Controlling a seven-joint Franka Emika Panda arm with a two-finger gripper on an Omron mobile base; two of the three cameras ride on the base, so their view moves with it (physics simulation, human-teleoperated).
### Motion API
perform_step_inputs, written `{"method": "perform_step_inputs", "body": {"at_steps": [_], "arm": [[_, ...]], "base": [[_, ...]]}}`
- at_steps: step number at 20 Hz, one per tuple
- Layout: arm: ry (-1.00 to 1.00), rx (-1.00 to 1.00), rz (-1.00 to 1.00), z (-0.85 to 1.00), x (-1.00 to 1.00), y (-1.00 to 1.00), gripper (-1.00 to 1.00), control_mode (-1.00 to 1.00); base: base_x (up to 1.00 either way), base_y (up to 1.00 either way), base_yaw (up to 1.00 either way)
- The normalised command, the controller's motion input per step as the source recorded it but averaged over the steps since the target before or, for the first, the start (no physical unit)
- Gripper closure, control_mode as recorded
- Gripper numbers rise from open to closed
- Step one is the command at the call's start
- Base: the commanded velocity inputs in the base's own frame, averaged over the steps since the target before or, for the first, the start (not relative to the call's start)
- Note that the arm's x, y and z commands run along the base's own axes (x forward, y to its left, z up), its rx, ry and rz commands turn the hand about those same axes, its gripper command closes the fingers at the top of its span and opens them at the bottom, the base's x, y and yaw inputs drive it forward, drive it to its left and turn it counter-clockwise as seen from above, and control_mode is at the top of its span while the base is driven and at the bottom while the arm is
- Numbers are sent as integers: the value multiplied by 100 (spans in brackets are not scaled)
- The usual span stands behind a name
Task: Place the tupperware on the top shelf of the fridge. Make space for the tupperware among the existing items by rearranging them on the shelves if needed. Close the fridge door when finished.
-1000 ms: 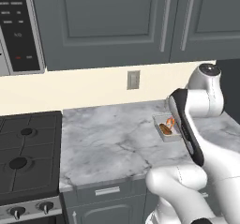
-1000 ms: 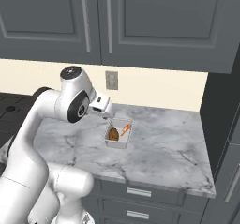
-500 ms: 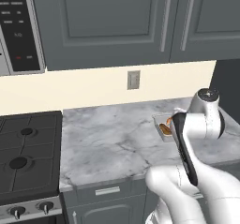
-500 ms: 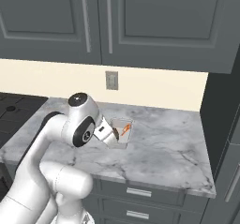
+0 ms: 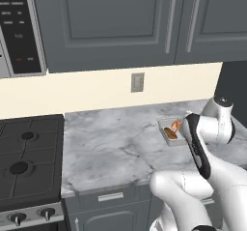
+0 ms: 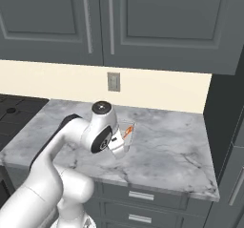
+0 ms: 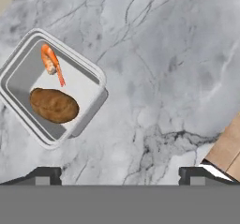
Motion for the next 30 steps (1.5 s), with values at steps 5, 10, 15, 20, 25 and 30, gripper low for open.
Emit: {"method": "perform_step_inputs", "body": {"at_steps": [5,10,15,20,25,30], "arm": [[5,10,0,-13,37,-6,-100,-100],[0,3,0,-34,25,0,-100,-100],[0,0,0,-40,25,0,-100,-100],[0,0,0,-41,25,0,-100,-100],[0,0,0,-25,27,0,-100,-100],[0,0,0,-15,31,0,-100,-100]], "base": [[0,0,0],[0,0,0],[0,0,0],[0,0,0],[0,0,0],[0,0,0]]}}
